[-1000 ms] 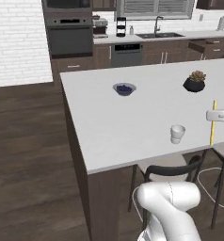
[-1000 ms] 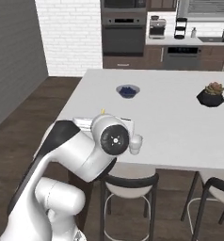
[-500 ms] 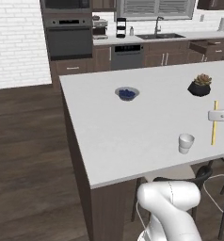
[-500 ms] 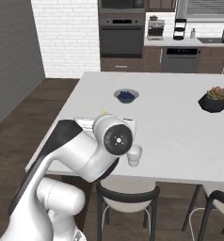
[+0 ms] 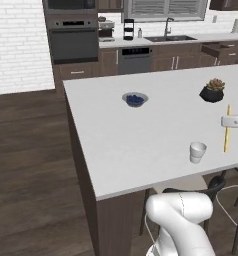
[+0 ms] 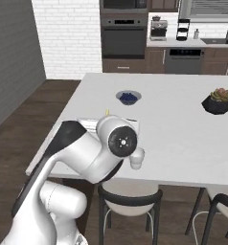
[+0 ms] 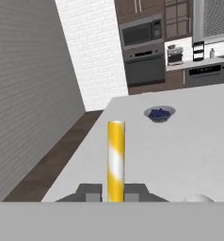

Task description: Take a straw from the drawer in front and place it inside the glass cup on the dining counter.

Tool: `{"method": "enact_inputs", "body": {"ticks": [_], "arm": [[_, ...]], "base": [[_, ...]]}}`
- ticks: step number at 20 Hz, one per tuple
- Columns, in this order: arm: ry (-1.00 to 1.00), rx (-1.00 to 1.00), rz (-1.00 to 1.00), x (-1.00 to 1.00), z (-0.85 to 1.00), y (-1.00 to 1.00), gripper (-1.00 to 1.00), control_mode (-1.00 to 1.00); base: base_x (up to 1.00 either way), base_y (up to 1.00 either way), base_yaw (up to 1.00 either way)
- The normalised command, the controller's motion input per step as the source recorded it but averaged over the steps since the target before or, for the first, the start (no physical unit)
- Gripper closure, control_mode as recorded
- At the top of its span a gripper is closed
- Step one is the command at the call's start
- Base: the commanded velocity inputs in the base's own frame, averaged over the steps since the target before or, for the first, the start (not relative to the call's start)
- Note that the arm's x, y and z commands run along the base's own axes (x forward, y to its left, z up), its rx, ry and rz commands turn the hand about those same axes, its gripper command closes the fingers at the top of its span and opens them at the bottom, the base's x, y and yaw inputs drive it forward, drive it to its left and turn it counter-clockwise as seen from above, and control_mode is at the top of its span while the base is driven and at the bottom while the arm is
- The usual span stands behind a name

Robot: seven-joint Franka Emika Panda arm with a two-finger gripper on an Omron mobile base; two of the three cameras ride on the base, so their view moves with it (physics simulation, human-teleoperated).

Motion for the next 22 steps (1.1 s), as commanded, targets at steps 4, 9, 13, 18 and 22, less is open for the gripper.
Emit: {"method": "enact_inputs", "body": {"ticks": [4, 9, 13, 18, 22], "arm": [[-0.21, -0.01, 0.12, 0.36, 0.00, -0.27, 1.00, -1.00], [-0.23, -0.06, 0.17, 0.25, 0.00, -0.18, 1.00, -1.00], [-0.16, -0.13, 0.13, 0.12, 0.00, 0.00, 1.00, -1.00], [-0.03, -0.03, 0.10, 0.14, 0.00, 0.00, 1.00, -1.00], [0.00, 0.00, 0.11, 0.01, -0.07, 0.00, 1.00, -1.00]], "base": [[0.00, 0.00, 0.00], [0.00, 0.00, 0.00], [0.00, 0.00, 0.00], [0.00, 0.00, 0.00], [0.00, 0.00, 0.00]]}}
